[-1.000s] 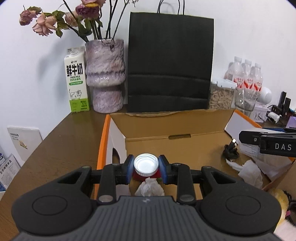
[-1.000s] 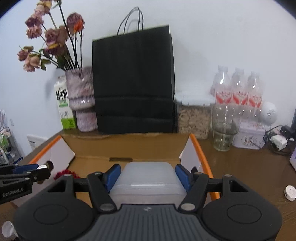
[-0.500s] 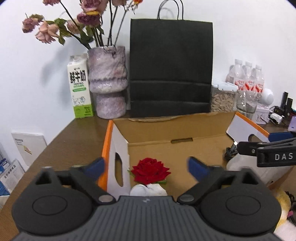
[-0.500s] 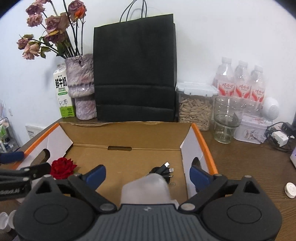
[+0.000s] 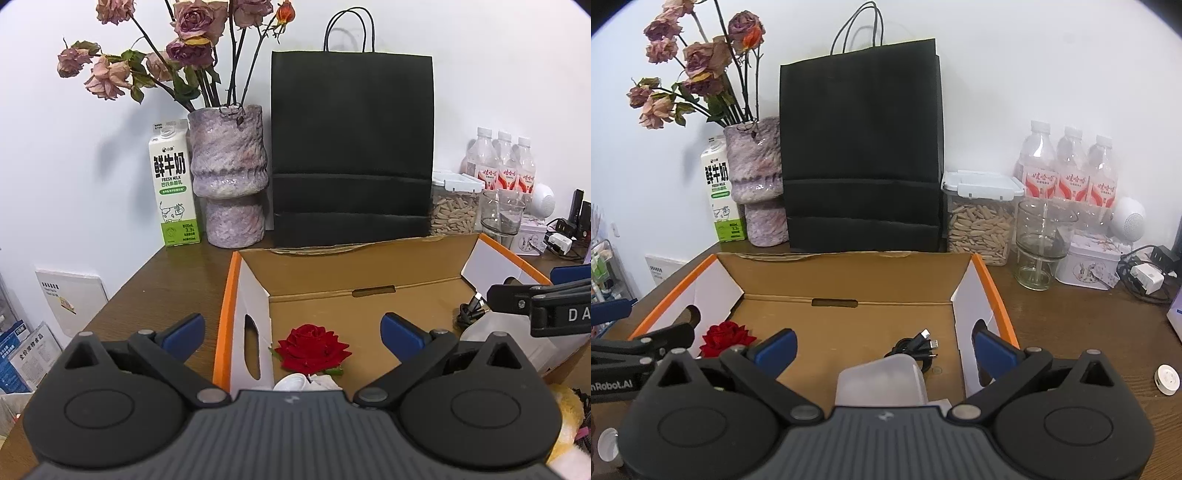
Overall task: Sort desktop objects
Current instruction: 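Withdraw both tools from the box back over the table items, then grasp another white cap with the left tool while the right grasps the black braided cable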
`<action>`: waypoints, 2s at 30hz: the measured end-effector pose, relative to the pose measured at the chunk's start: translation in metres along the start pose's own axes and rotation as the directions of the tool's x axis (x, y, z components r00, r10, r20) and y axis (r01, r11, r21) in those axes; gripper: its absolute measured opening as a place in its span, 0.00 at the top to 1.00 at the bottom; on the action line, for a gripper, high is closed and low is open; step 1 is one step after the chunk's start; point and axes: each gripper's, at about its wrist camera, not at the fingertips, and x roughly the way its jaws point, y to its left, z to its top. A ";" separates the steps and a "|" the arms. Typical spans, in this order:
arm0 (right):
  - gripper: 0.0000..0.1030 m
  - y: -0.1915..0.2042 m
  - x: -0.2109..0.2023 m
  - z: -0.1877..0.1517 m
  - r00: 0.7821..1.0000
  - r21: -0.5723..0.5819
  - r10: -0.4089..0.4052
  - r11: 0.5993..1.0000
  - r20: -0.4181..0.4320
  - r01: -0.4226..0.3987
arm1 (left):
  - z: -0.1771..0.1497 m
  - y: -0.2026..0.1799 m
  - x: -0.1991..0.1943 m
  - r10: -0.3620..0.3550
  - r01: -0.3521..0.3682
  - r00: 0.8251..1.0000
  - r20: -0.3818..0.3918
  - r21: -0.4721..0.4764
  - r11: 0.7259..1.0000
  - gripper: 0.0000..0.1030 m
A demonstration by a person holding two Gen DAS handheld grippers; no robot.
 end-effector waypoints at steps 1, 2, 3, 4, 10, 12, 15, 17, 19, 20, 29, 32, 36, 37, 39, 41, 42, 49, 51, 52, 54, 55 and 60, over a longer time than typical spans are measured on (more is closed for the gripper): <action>0.00 0.000 -0.002 0.000 1.000 -0.003 0.000 1.000 0.002 0.000 | 0.000 0.000 -0.001 -0.001 0.001 1.000 0.003 -0.001 1.000 0.00; 0.00 0.000 -0.003 0.000 1.000 -0.006 0.000 1.000 0.003 0.000 | 0.000 0.000 -0.002 -0.003 0.003 1.000 0.006 -0.002 1.000 0.00; 0.00 0.000 -0.006 0.000 1.000 -0.008 -0.003 1.000 0.006 0.003 | 0.001 0.000 -0.004 -0.002 0.002 1.000 0.010 -0.001 1.000 0.00; 0.00 0.000 -0.008 0.000 1.000 -0.008 -0.005 1.000 0.008 0.005 | 0.001 0.000 -0.006 0.002 -0.002 1.000 0.014 0.000 1.000 0.00; 0.00 -0.003 -0.028 -0.006 1.000 -0.007 -0.010 1.000 0.026 0.011 | -0.001 0.006 -0.022 0.016 -0.016 0.999 0.037 -0.006 1.000 0.00; 0.00 -0.003 -0.036 -0.008 0.999 -0.012 -0.011 1.000 0.033 0.011 | -0.002 0.011 -0.029 0.025 -0.025 0.999 0.040 -0.011 1.000 0.00; 0.00 -0.006 -0.050 -0.013 0.999 -0.021 -0.022 1.000 0.039 0.023 | -0.004 0.019 -0.039 0.046 -0.045 0.998 0.043 -0.016 0.999 0.00; 0.00 -0.007 -0.059 -0.016 0.999 -0.030 -0.033 0.999 0.041 0.034 | -0.005 0.024 -0.046 0.063 -0.063 0.997 0.042 -0.013 0.998 0.00; 0.00 -0.009 -0.068 -0.019 0.998 -0.038 -0.042 0.998 0.041 0.043 | -0.007 0.030 -0.053 0.079 -0.079 0.996 0.042 -0.013 0.997 0.00; 0.00 -0.010 -0.073 -0.021 0.998 -0.041 -0.047 0.998 0.041 0.049 | -0.008 0.033 -0.056 0.085 -0.085 0.996 0.040 -0.014 0.996 0.00; 0.00 -0.022 -0.107 -0.051 0.997 -0.054 -0.080 0.995 0.007 0.080 | -0.029 0.057 -0.082 0.147 -0.147 0.989 0.002 -0.022 0.989 0.00; 0.00 -0.026 -0.116 -0.062 0.996 -0.049 -0.088 0.995 -0.012 0.087 | -0.037 0.063 -0.091 0.163 -0.163 0.987 -0.013 -0.027 0.986 0.00; 0.00 -0.030 -0.126 -0.075 0.995 -0.045 -0.095 0.995 -0.036 0.093 | -0.048 0.070 -0.102 0.176 -0.177 0.984 -0.033 -0.025 0.984 0.00; 0.00 -0.030 -0.128 -0.078 0.995 -0.044 -0.096 0.995 -0.041 0.094 | -0.051 0.071 -0.104 0.177 -0.178 0.983 -0.038 -0.023 0.984 0.00; 0.00 -0.031 -0.131 -0.085 0.994 -0.045 -0.094 0.995 -0.052 0.092 | -0.057 0.074 -0.107 0.183 -0.184 0.982 -0.050 -0.021 0.983 0.00; 0.00 -0.031 -0.133 -0.090 0.993 -0.048 -0.094 0.995 -0.064 0.091 | -0.064 0.075 -0.109 0.187 -0.189 0.980 -0.066 -0.020 0.982 0.00; 0.00 -0.031 -0.133 -0.093 0.993 -0.049 -0.094 0.995 -0.071 0.091 | -0.067 0.076 -0.110 0.186 -0.188 0.980 -0.075 -0.021 0.982 0.00; 0.00 -0.030 -0.128 -0.112 0.988 -0.063 -0.087 0.995 -0.130 0.080 | -0.087 0.077 -0.112 0.166 -0.168 0.979 -0.122 -0.004 0.986 0.00; 0.00 -0.032 -0.123 -0.117 0.985 -0.058 -0.082 0.996 -0.151 0.074 | -0.091 0.077 -0.109 0.150 -0.152 0.979 -0.135 -0.002 0.988 0.00; 0.00 -0.033 -0.120 -0.119 0.984 -0.056 -0.082 0.996 -0.161 0.074 | -0.092 0.076 -0.107 0.146 -0.147 0.979 -0.142 0.001 0.989 0.00; 0.00 -0.034 -0.114 -0.121 0.981 -0.051 -0.083 0.996 -0.174 0.075 | -0.094 0.073 -0.102 0.140 -0.141 0.978 -0.154 0.008 0.990 0.00; 0.00 -0.035 -0.112 -0.122 0.980 -0.048 -0.081 0.996 -0.180 0.074 | -0.095 0.071 -0.100 0.133 -0.133 0.978 -0.160 0.012 0.991 0.00; 0.00 -0.038 -0.095 -0.125 0.974 -0.034 -0.087 0.996 -0.208 0.082 | -0.097 0.064 -0.088 0.112 -0.110 0.977 -0.182 0.019 0.994 0.00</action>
